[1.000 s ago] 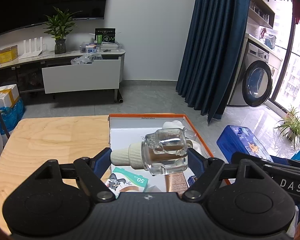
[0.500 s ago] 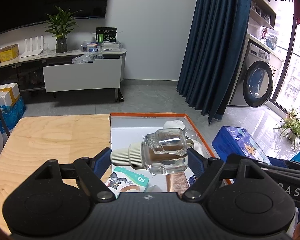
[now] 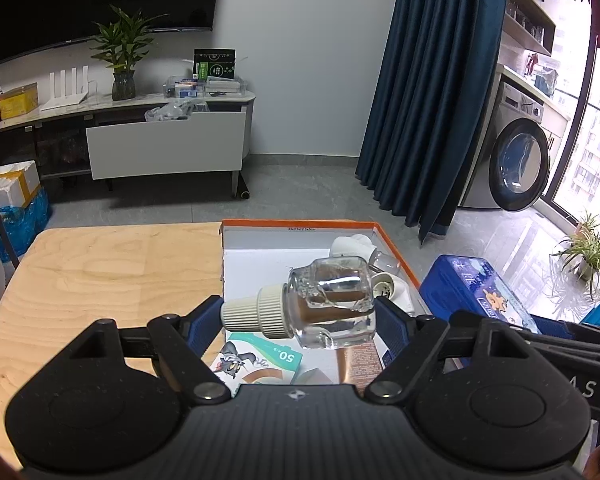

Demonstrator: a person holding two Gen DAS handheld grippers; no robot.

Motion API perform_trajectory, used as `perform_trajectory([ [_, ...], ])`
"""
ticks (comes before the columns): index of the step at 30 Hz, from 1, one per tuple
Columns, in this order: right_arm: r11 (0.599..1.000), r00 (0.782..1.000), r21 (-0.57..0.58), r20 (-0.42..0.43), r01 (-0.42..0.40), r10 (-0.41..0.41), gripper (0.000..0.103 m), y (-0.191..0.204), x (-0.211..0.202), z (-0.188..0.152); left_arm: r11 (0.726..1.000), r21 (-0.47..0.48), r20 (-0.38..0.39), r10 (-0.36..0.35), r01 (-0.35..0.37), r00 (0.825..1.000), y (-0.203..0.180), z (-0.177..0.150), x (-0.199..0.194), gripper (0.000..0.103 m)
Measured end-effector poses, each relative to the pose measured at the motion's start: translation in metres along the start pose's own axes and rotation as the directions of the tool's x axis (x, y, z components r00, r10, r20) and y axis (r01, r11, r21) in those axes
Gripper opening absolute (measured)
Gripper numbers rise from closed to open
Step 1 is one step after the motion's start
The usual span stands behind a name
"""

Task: Organize rigid objects
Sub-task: 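Carry glass bottle and blue tin over the orange-rimmed box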

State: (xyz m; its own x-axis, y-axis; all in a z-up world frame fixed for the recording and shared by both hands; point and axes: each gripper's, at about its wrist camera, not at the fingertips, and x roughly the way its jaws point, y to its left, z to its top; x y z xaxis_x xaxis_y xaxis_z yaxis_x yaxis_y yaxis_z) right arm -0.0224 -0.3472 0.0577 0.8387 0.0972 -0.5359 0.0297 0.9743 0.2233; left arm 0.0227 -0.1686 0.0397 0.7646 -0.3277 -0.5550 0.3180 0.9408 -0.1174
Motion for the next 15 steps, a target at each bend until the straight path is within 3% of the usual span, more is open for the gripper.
perform_trajectory([
  [15, 1.0, 1.0, -0.005, -0.026, -0.004, 0.004, 0.074, -0.002, 0.013, 0.0, 1.0, -0.011, -0.014, 0.005, -0.005, 1.0, 0.005, -0.001, 0.007, 0.082],
])
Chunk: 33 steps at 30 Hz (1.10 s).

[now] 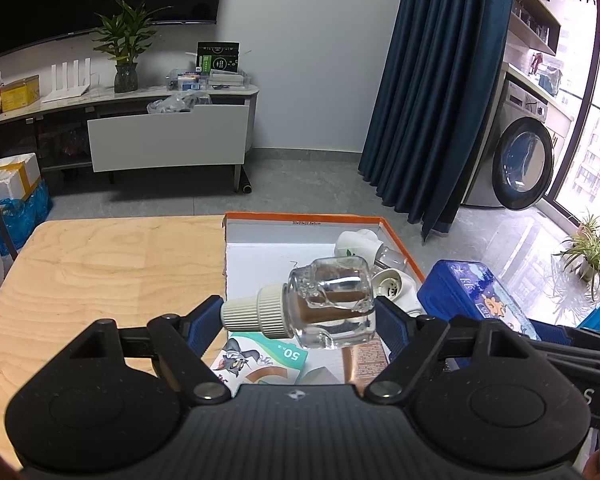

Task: Organize rigid objects
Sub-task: 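Carry glass bottle and blue tin over the orange-rimmed box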

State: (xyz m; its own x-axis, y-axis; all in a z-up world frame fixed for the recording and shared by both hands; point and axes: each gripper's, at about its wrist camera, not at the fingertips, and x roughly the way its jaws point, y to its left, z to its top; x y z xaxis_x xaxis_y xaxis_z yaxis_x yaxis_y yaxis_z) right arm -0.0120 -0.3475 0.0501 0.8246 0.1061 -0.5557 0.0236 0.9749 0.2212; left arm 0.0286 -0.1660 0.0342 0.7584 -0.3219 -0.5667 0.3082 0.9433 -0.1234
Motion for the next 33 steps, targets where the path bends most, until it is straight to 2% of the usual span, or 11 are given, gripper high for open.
perform_trajectory([
  [33, 1.0, 1.0, 0.001, -0.025, 0.003, -0.003, 0.074, -0.003, 0.012, -0.004, 1.0, -0.007, -0.017, 0.009, -0.009, 1.0, 0.01, 0.0, 0.01, 0.082],
])
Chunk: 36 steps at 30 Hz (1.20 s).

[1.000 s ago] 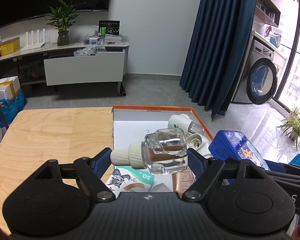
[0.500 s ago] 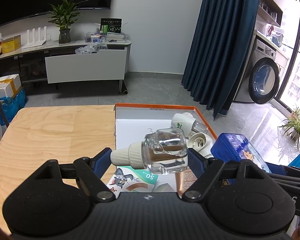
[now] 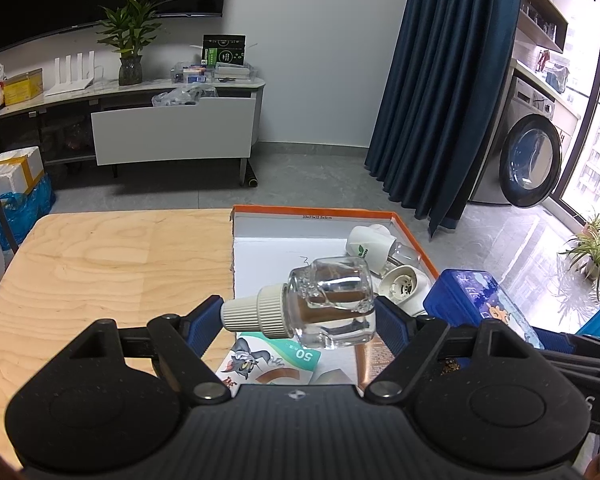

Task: Organize rigid objects
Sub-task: 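Carry glass bottle and blue tin over the orange-rimmed box, then lower bottle and tin into the box and open both grippers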

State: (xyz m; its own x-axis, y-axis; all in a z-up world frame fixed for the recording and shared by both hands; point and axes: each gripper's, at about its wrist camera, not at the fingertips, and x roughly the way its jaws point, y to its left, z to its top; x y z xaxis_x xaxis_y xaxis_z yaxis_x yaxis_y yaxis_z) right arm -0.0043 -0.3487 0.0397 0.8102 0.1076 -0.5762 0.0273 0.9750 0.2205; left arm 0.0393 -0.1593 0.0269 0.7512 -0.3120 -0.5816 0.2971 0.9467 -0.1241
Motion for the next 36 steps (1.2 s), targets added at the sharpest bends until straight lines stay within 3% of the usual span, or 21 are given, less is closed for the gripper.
perform_trajectory([
  [27, 1.0, 1.0, 0.006, -0.012, 0.008, -0.008, 0.074, 0.004, 0.009, -0.014, 1.0, -0.001, -0.019, 0.01, -0.01, 1.0, 0.005, 0.001, 0.013, 0.082],
  [36, 1.0, 0.999, 0.009, -0.038, 0.017, -0.017, 0.08, 0.001, 0.016, -0.018, 1.0, -0.004, -0.043, 0.012, -0.012, 0.999, 0.008, 0.003, 0.029, 0.082],
])
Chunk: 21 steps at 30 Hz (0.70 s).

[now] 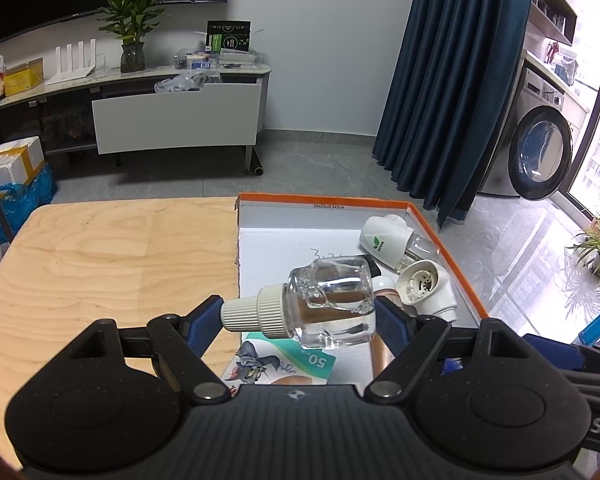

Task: Organize rigid objects
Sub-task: 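Lower bottle and tin into the box and open both grippers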

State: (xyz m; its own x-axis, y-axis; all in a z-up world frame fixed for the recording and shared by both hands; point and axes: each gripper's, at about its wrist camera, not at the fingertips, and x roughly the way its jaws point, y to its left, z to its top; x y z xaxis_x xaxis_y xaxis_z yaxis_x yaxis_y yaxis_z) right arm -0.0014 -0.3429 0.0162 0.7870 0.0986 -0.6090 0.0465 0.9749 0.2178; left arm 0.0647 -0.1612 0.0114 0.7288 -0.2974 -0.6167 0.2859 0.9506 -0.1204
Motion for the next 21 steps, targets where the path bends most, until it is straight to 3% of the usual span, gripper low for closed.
perform_trajectory([
  [11, 0.999, 0.999, 0.019, 0.026, 0.044, -0.045, 0.081, -0.023, -0.016, 0.009, 0.997, 0.025, -0.059, -0.073, 0.074, 0.996, -0.021, -0.003, 0.033, 0.082],
  [14, 0.999, 0.998, 0.014, 0.039, 0.052, -0.052, 0.082, -0.024, -0.024, 0.007, 0.998, 0.046, -0.036, -0.045, 0.046, 0.998, -0.023, -0.001, 0.026, 0.096],
  [21, 0.999, 0.997, 0.026, 0.06, 0.043, -0.045, 0.083, -0.028, -0.04, 0.01, 1.0, 0.026, -0.02, -0.005, 0.006, 1.0, -0.017, 0.005, -0.009, 0.103],
])
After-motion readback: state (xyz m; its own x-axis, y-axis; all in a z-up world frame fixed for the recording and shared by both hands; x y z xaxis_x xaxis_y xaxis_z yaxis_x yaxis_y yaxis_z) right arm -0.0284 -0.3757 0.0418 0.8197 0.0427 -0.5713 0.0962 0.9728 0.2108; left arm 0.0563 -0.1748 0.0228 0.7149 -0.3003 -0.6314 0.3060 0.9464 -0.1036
